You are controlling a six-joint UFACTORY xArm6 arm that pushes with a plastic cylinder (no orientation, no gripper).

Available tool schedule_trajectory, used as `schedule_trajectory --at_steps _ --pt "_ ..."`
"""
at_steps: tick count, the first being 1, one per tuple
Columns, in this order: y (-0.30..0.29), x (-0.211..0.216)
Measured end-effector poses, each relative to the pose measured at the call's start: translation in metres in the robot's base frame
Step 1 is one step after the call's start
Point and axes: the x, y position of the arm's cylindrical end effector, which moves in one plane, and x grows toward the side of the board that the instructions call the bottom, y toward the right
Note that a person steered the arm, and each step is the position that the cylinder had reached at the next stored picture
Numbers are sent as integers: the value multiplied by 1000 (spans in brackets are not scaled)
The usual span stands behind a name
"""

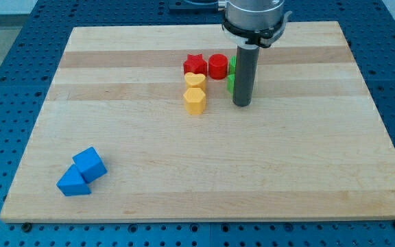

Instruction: Adjust the yellow blocks below the red star

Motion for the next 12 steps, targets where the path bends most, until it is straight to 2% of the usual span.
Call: schedule_trajectory --at_steps 6,12 --pt "-59 1" --pt "-55 -22"
